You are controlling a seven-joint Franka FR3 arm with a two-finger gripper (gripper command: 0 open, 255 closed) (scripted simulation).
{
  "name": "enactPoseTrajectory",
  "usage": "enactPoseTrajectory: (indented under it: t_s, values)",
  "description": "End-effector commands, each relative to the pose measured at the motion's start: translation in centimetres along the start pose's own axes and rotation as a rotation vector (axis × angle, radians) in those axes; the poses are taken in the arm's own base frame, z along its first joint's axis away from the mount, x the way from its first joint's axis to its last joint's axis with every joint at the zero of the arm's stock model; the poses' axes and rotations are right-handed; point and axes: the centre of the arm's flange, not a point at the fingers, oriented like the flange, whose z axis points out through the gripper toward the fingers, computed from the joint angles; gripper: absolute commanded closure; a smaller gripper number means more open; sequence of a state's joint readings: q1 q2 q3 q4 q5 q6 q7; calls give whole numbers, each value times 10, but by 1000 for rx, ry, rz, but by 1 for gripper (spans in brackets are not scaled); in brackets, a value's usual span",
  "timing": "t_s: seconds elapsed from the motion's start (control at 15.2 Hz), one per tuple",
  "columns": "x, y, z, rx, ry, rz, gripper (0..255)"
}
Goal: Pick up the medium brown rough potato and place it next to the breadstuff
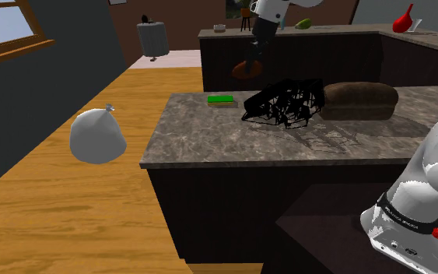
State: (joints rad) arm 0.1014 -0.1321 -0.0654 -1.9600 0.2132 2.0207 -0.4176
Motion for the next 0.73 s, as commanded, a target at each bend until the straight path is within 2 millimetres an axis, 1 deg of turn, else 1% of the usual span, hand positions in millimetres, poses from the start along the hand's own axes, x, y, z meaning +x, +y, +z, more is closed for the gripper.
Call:
enactPoseTrajectory:
  t_s: [0.0,0.66]
  values:
    - [-24,8,-5,1,1,-1,255]
    - [-145,44,-42,1,1,-1,255]
